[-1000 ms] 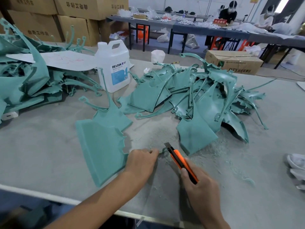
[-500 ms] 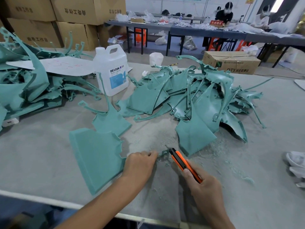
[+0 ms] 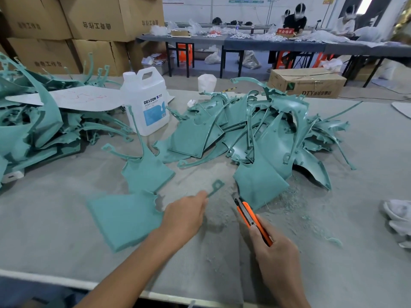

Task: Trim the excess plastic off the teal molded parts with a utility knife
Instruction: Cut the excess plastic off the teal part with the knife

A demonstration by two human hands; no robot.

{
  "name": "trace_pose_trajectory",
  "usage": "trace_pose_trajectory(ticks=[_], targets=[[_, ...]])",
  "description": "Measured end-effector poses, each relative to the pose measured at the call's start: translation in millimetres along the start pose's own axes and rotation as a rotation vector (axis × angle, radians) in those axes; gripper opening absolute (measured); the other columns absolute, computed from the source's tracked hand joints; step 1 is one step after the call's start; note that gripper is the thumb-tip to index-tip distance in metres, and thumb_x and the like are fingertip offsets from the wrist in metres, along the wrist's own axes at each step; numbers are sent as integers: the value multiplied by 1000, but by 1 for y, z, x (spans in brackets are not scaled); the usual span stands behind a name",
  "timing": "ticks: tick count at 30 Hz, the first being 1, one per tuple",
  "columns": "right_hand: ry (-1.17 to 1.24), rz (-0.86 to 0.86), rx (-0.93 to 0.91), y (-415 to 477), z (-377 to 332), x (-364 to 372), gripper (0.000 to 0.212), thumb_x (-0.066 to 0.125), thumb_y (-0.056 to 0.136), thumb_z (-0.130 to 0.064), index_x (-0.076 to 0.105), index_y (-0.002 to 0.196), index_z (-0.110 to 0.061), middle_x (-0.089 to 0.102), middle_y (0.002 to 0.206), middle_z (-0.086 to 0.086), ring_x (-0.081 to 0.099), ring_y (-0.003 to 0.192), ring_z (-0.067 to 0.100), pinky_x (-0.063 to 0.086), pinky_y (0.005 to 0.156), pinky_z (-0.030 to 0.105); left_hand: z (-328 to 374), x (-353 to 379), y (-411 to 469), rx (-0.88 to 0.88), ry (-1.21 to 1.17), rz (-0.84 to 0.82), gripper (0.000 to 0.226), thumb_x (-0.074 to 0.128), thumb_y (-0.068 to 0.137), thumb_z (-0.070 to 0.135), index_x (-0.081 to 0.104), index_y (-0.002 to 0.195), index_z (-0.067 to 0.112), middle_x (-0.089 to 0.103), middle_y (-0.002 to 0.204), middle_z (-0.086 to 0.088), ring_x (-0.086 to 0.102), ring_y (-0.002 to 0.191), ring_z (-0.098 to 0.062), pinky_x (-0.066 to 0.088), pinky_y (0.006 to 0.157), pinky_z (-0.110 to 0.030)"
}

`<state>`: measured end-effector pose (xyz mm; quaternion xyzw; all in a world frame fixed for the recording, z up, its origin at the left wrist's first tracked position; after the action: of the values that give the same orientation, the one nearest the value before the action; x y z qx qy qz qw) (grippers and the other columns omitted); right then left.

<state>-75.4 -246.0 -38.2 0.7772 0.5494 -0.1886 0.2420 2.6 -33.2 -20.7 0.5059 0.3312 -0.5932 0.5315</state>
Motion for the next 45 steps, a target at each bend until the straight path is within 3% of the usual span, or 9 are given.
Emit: trace_pose_trajectory(ticks=[7, 12, 16, 20, 25, 31, 36, 41, 45], targets=[[55, 32, 38, -2, 2, -3, 36, 69, 91, -34, 68, 126, -39, 57, 89, -43, 51, 86, -32, 39, 68, -4, 19, -25, 52, -40, -330, 10, 48, 27, 106, 47, 47, 143, 23, 56, 133, -2, 50, 128, -26, 45, 99, -38], [79, 52, 47, -4, 6, -1, 37, 65, 88, -44, 68, 124, -43, 70, 99, -25, 55, 88, -26, 42, 73, 6, -30, -50, 29, -103, -241, 396, 55, 38, 98, 61, 37, 61, 20, 43, 62, 6, 44, 64, -21, 26, 58, -35], [98, 26, 44, -5, 7, 0, 39, 60, 86, -51, 65, 125, -48, 75, 86, -14, 69, 76, 1, 52, 69, 20, -79, -41, -17, -159, -67, -22, 72, 40, 62, 96, 53, 104, 39, 50, 120, 16, 41, 118, -15, 33, 96, -35], [94, 18, 52, -6, 7, 0, 37, 64, 89, -46, 63, 125, -50, 76, 89, -12, 71, 75, 7, 57, 74, 30, -97, -21, -49, -176, 45, -424, 128, 44, 48, 104, -1, 153, 48, -18, 163, 16, -15, 152, -13, 0, 121, -39], [112, 24, 78, -8, 6, -1, 38, 64, 88, -45, 64, 125, -49, 75, 83, -15, 69, 69, 5, 58, 71, 34, -101, -36, -42, -128, 6, -228, 96, 39, 72, 88, 27, 155, 40, 11, 166, 7, 12, 153, -15, 13, 122, -35], [117, 13, 73, -10, 3, -3, 40, 62, 87, -46, 62, 127, -48, 73, 80, -21, 67, 63, 3, 56, 65, 23, -99, -27, -49, -105, 126, -381, 116, 35, 69, 96, -8, 158, 36, -21, 164, 8, -16, 152, -15, -2, 123, -38], [112, 20, 78, -9, 2, -2, 39, 64, 88, -44, 63, 127, -47, 73, 90, -22, 68, 68, 2, 57, 68, 26, -78, -44, -49, -69, 135, -238, 90, 35, 76, 77, 27, 154, 34, 20, 165, 3, 22, 151, -19, 21, 121, -35], [117, 35, 61, -8, 2, -2, 37, 65, 89, -40, 61, 124, -51, 72, 87, -21, 69, 69, 3, 58, 70, 29, -35, -64, -53, 192, 105, 241, 46, 40, 89, 47, 74, 108, 21, 77, 90, 3, 71, 73, -26, 53, 55, -34], [132, 48, 67, -8, 6, -3, 34, 66, 89, -38, 67, 123, -43, 72, 74, -13, 69, 68, 4, 53, 66, 25, -20, -65, -58, 178, -185, 340, 31, 56, 91, 54, 71, 97, 28, 73, 85, 18, 69, 72, -5, 54, 60, -27]])
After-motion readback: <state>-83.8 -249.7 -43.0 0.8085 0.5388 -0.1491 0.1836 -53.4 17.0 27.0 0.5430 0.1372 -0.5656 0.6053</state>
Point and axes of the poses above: each hand's wrist, its own y-axis towards the middle knuckle, its own x-axis out of the palm, z = x × y, the point moved 2 cm from there along y, towards the middle knuckle
